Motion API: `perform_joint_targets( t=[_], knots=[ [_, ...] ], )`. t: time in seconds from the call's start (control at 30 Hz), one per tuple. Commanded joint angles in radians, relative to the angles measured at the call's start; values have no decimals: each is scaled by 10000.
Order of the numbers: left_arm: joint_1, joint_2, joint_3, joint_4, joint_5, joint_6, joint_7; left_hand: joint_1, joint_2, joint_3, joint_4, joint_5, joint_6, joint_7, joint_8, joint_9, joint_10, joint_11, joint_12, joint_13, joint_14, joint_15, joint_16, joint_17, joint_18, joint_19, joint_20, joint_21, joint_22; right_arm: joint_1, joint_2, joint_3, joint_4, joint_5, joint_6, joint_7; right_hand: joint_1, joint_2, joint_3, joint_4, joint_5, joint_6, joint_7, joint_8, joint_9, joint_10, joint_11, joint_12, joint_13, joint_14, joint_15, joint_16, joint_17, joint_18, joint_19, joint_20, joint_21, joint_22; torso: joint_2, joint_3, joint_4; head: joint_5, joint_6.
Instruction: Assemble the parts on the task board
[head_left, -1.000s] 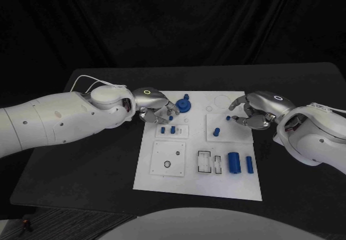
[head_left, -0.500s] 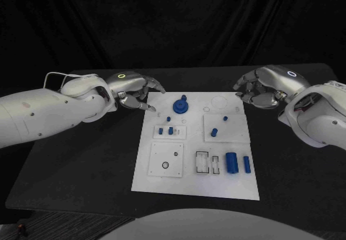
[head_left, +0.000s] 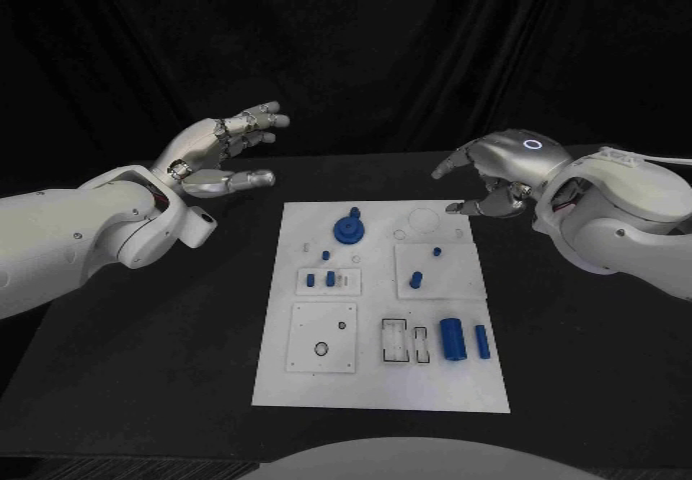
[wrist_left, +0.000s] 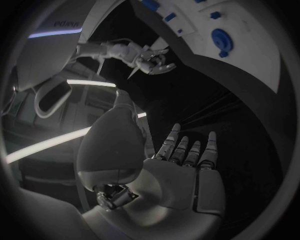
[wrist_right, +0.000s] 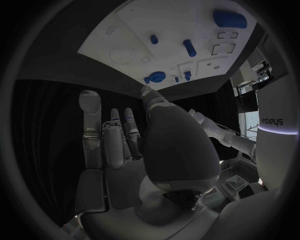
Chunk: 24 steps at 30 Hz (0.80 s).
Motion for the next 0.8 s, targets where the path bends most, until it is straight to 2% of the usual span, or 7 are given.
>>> perform_joint_targets(
  t=[0.03,0.1,0.13,0.23,0.3,0.43,0.8],
  knots=[
    [9,23,5,88,4154,2254,1922,-178,638,522,-8,-75,-1084,-297,-78,-566,-354,-376,-358,-391,-133,-77,-201,-232,227,-501,-160,-196,-2004,-162,103,-1,-117,-875,902,501,136,13,-82,180,-81,14,8,-52,-70,3,3,-7,-153,-63,18,-32,-60,146,-44,11,-123,125,-1,-54,21,-15,74],
    [-20,10,4,121,4537,2486,1988,-191,794,671,-23,-88,-1424,-376,-100,-808,-409,-493,-437,-496,-133,-174,-201,-232,483,-568,-249,-194,-2217,-234,168,-1,-178,-940,955,655,113,138,-36,171,-155,179,94,-15,-111,326,17,157,-251,-36,24,1,-6,129,20,10,-65,133,3,-58,16,-11,93],
    [-33,3,3,137,4645,2542,2020,-160,1107,858,-41,-102,-1586,-458,-120,-929,-425,-584,-465,-537,-133,-251,-201,-232,628,-587,-301,-196,-2337,-262,188,-1,-197,-958,973,708,83,178,-19,168,-185,269,142,15,-117,449,1,218,-285,-28,16,7,-1,129,41,8,-66,132,9,-74,24,-22,106],
    [-94,-45,1,245,4992,2684,2182,-139,1378,1006,-46,-108,-1698,-495,-131,-1034,-438,-636,-488,-575,-133,-383,-201,-232,771,-604,-388,-200,-2485,-407,243,-2,-257,-1010,1050,941,39,335,62,121,-267,567,195,98,-139,1044,-34,468,-392,53,-10,77,116,140,114,-14,-171,94,30,-101,26,-44,164],
    [-123,-76,0,322,5092,2707,2264,-115,1478,1060,-59,-109,-1703,-532,-126,-1099,-438,-678,-494,-600,-133,-500,-201,-232,857,-652,-438,-232,-2992,-493,266,-2,-289,-1010,1069,1048,19,411,97,88,-247,709,269,125,-150,1378,-67,558,-458,88,-30,96,148,137,169,-31,-200,75,36,-85,16,-41,190],
    [-164,-137,-1,472,5107,2744,2352,-41,1674,1135,-66,-107,-1693,-587,-126,-1196,-429,-692,-491,-628,-133,-584,-201,-232,935,-695,-451,-259,-3446,-655,324,-2,-370,-982,1077,1207,54,525,163,-16,44,1035,347,210,-117,1851,-96,600,-578,123,-20,102,161,120,268,-33,-208,68,66,-143,44,-88,236],
    [-256,-117,-3,574,5086,2943,2201,482,2378,1029,-108,413,-1490,-371,-114,-1577,-412,-279,-406,-755,-133,-227,-201,-232,1106,-639,256,-239,-3598,-957,418,-2,-502,-865,915,1430,173,668,454,-347,1217,1731,528,382,87,2853,-229,674,-726,222,50,180,307,71,465,-7,-48,150,74,-151,57,-142,252]
  ],
)
